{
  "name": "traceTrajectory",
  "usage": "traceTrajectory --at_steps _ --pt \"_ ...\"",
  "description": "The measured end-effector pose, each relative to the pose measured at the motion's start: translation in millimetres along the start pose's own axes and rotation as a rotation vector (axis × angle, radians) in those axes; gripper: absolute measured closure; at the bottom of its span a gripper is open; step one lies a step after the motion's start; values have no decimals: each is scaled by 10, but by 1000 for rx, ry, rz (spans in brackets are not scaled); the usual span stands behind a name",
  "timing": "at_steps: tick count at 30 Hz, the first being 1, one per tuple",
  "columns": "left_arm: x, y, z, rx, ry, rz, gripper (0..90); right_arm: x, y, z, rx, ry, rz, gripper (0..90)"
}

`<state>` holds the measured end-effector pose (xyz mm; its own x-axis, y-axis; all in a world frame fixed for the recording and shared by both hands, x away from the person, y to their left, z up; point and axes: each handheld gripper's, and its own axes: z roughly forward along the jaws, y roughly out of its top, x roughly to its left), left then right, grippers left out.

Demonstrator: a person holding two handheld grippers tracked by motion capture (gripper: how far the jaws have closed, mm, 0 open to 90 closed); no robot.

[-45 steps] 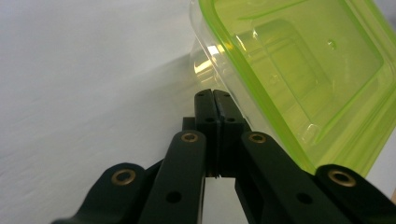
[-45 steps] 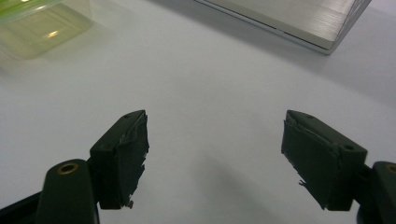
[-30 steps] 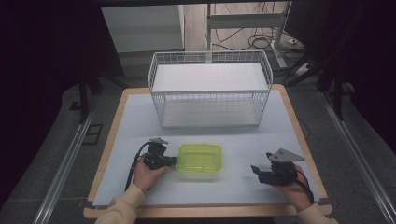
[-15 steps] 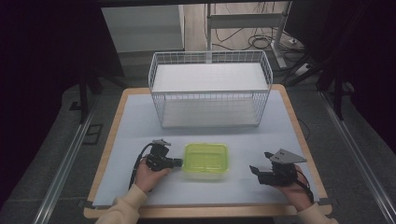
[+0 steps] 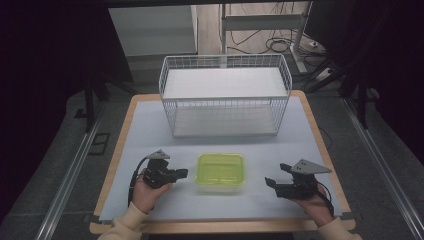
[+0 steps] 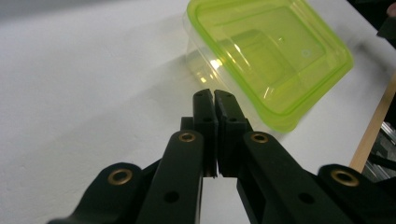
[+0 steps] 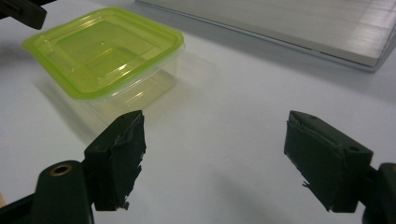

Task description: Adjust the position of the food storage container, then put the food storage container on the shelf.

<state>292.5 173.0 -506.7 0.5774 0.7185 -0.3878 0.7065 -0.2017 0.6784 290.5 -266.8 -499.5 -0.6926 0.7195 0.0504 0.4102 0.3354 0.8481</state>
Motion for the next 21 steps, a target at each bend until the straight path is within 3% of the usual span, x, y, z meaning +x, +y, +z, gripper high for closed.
traceTrajectory --at_steps 4,5,6,7,8,9,12,14,15,18,20,21 --pt "-13 -20 -53 -26 4 11 853 2 -8 0 -1 6 19 206" --pt "-21 -34 -76 -41 12 11 774 12 -2 2 -7 12 23 206" --pt "-24 -43 -89 -46 12 8 774 12 -2 2 -7 12 23 206" --pt "-25 -58 -105 -58 15 4 677 23 2 9 -7 16 24 205" --pt "-24 -74 -122 -73 19 -1 677 23 2 9 -7 16 24 205" --pt "-15 -94 -148 -84 18 -11 599 40 0 21 -2 19 16 206" --pt "-14 -105 -160 -97 26 -23 499 51 -4 43 3 22 7 206" --pt "-16 -100 -178 -104 10 -44 433 62 0 55 10 26 9 215" --pt "-16 -100 -178 -104 10 -44 429 62 0 55 10 26 9 215" --pt "-31 -77 -193 -113 -52 -78 387 83 33 81 14 54 30 228" --pt "-30 -73 -196 -116 -60 -85 376 87 45 93 17 69 44 233" --pt "-27 -65 -198 -119 -67 -91 374 91 68 109 18 87 73 246"
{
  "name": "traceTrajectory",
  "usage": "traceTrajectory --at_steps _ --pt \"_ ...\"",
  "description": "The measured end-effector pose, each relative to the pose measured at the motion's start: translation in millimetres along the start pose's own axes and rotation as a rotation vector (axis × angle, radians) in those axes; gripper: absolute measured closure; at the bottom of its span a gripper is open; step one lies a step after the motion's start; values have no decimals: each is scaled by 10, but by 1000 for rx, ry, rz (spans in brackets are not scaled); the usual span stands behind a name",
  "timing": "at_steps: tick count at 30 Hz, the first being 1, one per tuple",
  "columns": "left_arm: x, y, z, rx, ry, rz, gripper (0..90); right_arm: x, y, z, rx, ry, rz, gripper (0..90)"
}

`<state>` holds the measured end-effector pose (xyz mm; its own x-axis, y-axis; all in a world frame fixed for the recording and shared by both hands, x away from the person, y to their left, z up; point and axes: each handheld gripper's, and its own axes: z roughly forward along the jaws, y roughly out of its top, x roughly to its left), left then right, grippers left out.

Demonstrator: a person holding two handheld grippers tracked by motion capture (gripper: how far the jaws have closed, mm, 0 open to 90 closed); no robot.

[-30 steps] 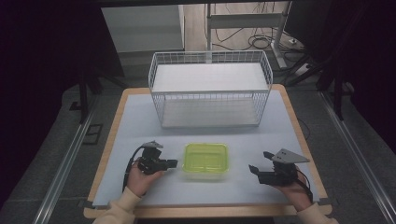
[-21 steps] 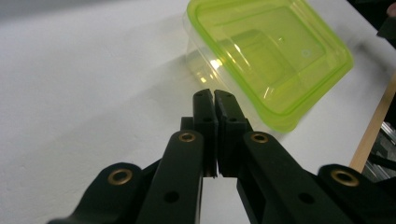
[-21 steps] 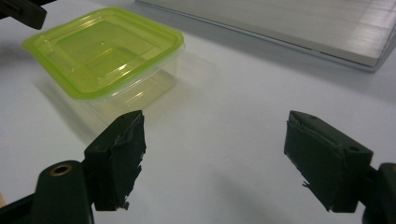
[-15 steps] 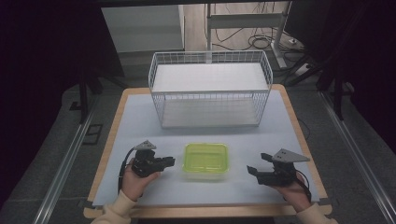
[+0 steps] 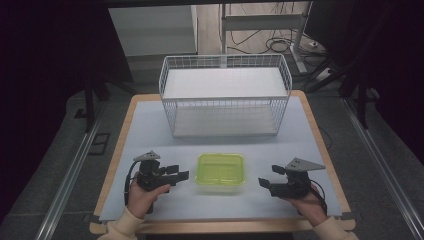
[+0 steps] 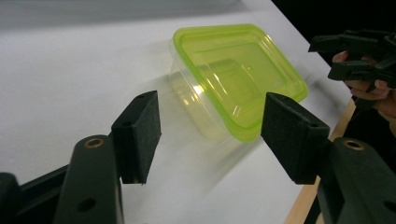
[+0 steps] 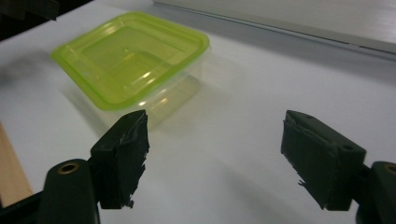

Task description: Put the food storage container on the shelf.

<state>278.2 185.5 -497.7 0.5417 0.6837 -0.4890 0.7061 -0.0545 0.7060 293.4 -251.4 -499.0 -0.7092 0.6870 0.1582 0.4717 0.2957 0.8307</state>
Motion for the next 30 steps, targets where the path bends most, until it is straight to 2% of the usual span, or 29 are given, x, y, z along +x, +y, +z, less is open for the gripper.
traceTrajectory --at_steps 4,7,11,12,13,14,15,16,17,19,20,25,26,30 --pt "15 29 55 22 -26 -29 380 19 59 35 -9 43 59 251" --pt "15 41 82 30 -35 -34 379 42 96 82 -20 64 78 247" --pt "47 66 130 40 -42 -46 385 59 161 145 -6 98 114 249" --pt "67 80 162 47 -45 -54 389 48 200 189 5 116 156 274" --pt "67 80 162 47 -45 -54 389 48 200 189 5 116 156 274" --pt "96 101 200 55 -56 -69 394 17 239 229 17 129 220 295" --pt "96 101 200 55 -56 -69 398 17 239 229 17 129 220 295" --pt "118 129 230 53 -64 -82 400 -10 282 261 30 136 265 316" --pt "118 129 230 53 -64 -82 403 -10 282 261 30 136 265 316" --pt "165 199 300 61 -86 -113 419 -43 340 321 49 141 301 359" --pt "174 215 320 64 -84 -113 422 -58 366 360 57 152 319 372" --pt "187 233 393 73 -90 -121 434 -76 389 491 69 166 355 409" --pt "180 221 401 76 -93 -125 442 -79 353 546 79 182 383 423" --pt "177 212 420 82 -103 -134 479 -84 292 606 116 191 401 459"
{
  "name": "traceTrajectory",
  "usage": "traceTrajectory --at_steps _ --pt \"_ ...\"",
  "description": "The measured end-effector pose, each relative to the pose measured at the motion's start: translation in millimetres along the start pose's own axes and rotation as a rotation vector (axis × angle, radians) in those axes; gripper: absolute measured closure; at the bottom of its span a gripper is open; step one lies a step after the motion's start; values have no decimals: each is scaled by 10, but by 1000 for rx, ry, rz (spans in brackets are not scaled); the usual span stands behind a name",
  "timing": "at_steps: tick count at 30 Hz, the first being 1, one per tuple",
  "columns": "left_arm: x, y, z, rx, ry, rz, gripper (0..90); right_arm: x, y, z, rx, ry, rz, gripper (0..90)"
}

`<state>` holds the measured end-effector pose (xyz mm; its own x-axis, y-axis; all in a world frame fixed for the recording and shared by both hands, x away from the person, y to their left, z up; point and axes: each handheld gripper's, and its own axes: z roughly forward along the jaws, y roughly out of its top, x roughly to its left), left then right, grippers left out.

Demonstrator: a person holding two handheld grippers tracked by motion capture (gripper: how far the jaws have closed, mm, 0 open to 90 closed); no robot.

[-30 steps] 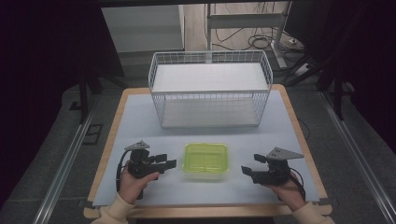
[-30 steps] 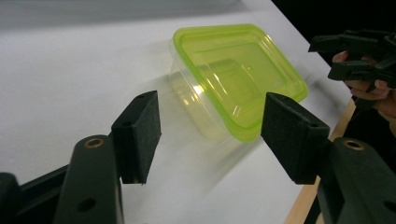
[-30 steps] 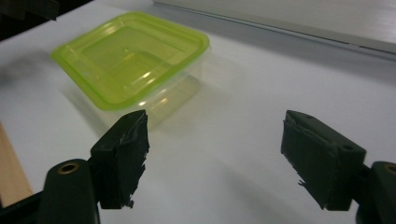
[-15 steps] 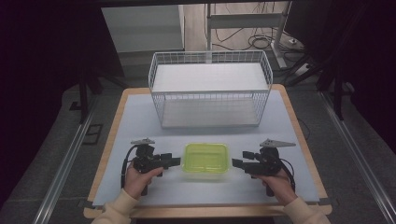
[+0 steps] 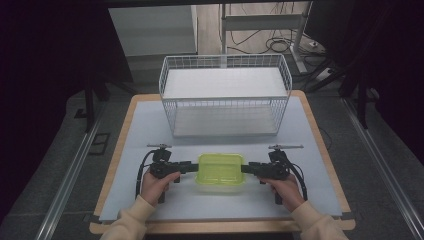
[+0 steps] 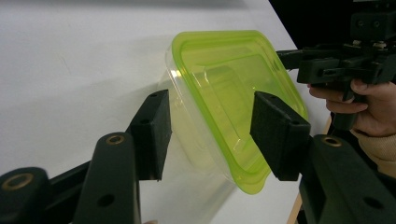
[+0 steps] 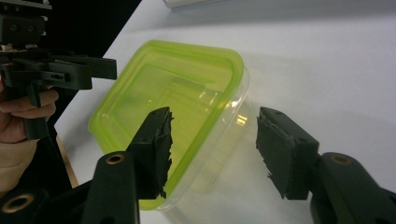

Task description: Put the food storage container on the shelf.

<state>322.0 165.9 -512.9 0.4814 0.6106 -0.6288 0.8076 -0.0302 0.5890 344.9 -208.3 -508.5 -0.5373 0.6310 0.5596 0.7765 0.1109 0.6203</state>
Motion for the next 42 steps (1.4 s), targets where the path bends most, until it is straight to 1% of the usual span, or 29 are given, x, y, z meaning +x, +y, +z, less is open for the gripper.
traceTrajectory --at_steps 5,6,7,8,9,10,11,12,13,14,15,17,18,23,24,25,26,28,30,31,33,34,37,41,42 --pt "-9 -1 56 11 0 -3 505 -3 -6 17 5 10 12 496" --pt "-6 5 90 19 -2 -4 517 -8 -6 30 6 12 14 503" --pt "-6 5 90 19 -2 -4 529 -8 -6 30 6 12 14 503" --pt "-9 5 136 34 5 0 537 -24 -5 51 15 26 32 521" --pt "-9 5 136 34 5 0 541 -24 -5 51 15 26 32 521" --pt "-4 3 155 40 10 4 568 -46 -7 78 25 43 45 554" --pt "5 2 165 46 3 1 568 -46 -7 78 25 43 45 554" --pt "24 -5 182 52 -4 -11 613 -54 -10 94 35 59 57 600" --pt "24 -5 182 52 -4 -11 632 -54 -10 94 35 59 57 600" --pt "37 -11 197 58 -2 -16 670 -58 -12 111 49 83 75 644" --pt "38 -11 200 58 -5 -19 677 -60 -15 118 52 90 76 652" --pt "38 -10 198 59 -9 -21 688 -63 -27 129 47 78 70 673" --pt "36 -13 191 57 -20 -26 695 -70 -28 123 50 84 87 687" --pt "4 -23 170 54 -36 -25 730 -77 -24 83 39 99 110 728" --pt "-2 -32 153 41 -63 -34 743 -73 -26 64 38 105 122 748" --pt "-2 -32 153 41 -63 -34 750 -73 -26 64 38 105 122 748" --pt "-23 -40 130 40 -58 -24 759 -75 -27 44 29 121 141 771" --pt "-51 -56 107 30 -47 -11 779 -65 -24 18 20 138 150 798" --pt "-66 -61 92 24 -44 -3 802 -41 -17 -15 14 145 143 815" --pt "-75 -63 86 26 -41 5 802 -41 -17 -15 14 145 143 815" --pt "-96 -67 73 23 -36 22 806 -18 -18 -27 10 138 127 816" --pt "-110 -69 56 19 -41 28 806 -11 -20 -40 8 146 127 815" --pt "-123 -72 40 11 -42 31 806 0 -19 -51 3 152 122 815" --pt "-155 -74 -6 3 -42 47 806 43 -7 -74 -10 161 97 815" --pt "-166 -74 -16 2 -41 50 806 43 -7 -74 -10 161 97 815"
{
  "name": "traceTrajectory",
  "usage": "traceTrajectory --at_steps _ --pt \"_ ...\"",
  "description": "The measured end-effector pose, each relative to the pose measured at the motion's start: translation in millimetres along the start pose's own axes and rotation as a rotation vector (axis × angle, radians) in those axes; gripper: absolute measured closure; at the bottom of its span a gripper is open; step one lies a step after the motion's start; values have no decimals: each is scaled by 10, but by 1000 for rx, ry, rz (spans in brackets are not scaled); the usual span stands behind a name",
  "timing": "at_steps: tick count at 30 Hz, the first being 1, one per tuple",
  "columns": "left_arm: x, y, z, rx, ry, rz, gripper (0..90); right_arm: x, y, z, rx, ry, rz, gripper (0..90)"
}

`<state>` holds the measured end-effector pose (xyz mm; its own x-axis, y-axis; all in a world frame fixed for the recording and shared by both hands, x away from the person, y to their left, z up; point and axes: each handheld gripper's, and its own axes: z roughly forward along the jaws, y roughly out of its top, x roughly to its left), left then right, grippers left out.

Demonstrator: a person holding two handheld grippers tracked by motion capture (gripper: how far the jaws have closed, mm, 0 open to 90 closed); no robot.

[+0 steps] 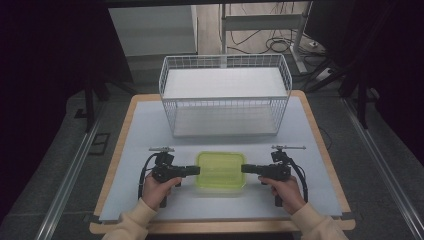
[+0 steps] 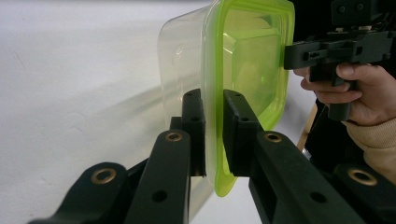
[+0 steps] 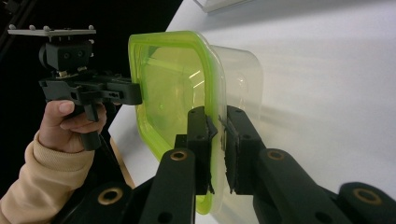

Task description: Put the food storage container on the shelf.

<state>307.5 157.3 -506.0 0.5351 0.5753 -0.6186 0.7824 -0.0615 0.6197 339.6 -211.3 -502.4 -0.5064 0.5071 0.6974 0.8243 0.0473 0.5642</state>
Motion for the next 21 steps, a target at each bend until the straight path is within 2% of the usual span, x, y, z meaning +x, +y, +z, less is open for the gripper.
traceTrajectory --at_steps 12,17,21 --pt "-80 10 -55 -26 -9 13 805 67 20 -46 -21 4 -38 814" --pt "-110 36 -82 -28 -9 32 805 93 32 -67 -28 0 -50 814" --pt "-154 82 -119 -49 -13 40 806 187 87 -117 -50 -5 -93 813"
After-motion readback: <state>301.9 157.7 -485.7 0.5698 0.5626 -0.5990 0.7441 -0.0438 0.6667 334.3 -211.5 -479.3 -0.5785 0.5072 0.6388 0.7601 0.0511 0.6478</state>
